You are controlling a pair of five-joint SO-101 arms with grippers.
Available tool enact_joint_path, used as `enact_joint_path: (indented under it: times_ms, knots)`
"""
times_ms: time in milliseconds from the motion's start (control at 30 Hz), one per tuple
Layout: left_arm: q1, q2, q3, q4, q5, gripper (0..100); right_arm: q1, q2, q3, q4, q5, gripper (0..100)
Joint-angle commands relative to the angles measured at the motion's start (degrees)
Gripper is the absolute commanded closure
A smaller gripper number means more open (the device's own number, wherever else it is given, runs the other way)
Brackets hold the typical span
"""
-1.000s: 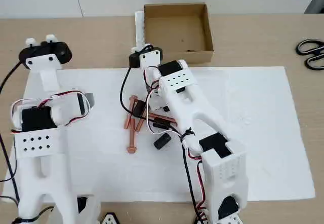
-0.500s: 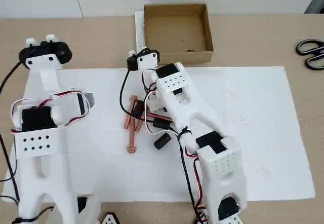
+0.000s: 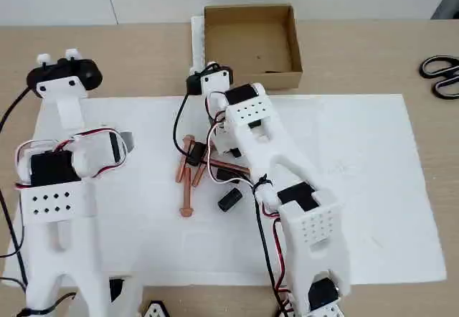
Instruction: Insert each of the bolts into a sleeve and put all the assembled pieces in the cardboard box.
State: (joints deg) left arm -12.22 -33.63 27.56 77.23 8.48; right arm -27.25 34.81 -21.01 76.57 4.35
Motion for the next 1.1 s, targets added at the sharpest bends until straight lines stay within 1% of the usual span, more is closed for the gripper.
enact_joint_path:
  times_ms: [0, 200, 300, 367, 533, 800, 933, 1067]
  knots:
    - [0.0, -0.4, -1.1, 0.1, -0.1, 79, -0.1, -2.3, -5.3, 5.4, 0.6, 96.1]
    - [0.0, -0.4, -1.1, 0.0, -0.1, 79, 0.0, -5.0, -13.3, 13.8, 0.6, 96.2]
    - [0.0, -0.4, -1.2, 0.0, -0.1, 79, 0.0, -6.8, -17.8, 18.7, 0.6, 99.4]
    - [0.0, -0.4, -1.3, 0.0, -0.1, 79, 0.0, -8.1, -20.6, 21.4, 0.7, 99.4]
    - [0.0, -0.3, -1.3, 0.0, -0.1, 79, 1.5, -13.0, -21.5, 22.5, 2.1, 99.4]
    - [0.3, 0.0, -1.3, -0.1, -0.1, 79, 12.2, -21.1, -21.5, 23.0, 2.2, 99.4]
    - [3.1, 0.1, -1.1, 0.3, -2.4, 79, 15.9, -24.9, -21.4, 23.3, 2.2, 99.4]
    - [6.1, 0.1, -0.1, 0.3, -3.3, 79, 16.6, -27.6, -21.0, 23.6, 2.2, 99.4]
